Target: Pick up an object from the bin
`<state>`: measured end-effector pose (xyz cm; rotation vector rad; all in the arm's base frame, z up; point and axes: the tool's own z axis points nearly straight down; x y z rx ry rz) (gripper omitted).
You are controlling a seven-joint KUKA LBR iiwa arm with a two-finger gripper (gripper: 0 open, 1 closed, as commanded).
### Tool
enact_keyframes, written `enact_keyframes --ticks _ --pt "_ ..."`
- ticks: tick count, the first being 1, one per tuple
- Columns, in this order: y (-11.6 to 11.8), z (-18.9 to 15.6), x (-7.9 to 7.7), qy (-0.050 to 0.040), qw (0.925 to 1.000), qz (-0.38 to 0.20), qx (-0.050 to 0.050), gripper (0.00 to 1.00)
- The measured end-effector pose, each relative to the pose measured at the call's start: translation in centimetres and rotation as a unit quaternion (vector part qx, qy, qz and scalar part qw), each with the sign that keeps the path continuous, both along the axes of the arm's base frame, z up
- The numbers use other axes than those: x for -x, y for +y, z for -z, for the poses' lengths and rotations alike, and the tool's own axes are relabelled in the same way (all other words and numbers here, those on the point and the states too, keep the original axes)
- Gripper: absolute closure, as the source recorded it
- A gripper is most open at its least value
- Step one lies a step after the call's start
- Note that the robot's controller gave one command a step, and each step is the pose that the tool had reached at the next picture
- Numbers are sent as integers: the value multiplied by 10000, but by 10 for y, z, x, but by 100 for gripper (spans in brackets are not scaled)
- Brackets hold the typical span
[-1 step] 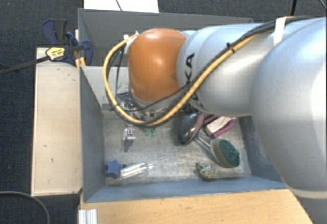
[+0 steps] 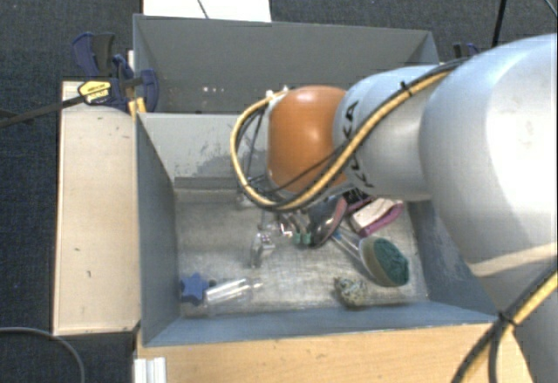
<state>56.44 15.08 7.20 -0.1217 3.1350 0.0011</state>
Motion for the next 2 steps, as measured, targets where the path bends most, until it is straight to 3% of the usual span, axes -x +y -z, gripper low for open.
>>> enact_keyframes --ticks 1,2 --pt "-71 -36 -16 -14 9988 481 12 0" --pt "-135 -1 -21 -15 9988 -485 -11 0"
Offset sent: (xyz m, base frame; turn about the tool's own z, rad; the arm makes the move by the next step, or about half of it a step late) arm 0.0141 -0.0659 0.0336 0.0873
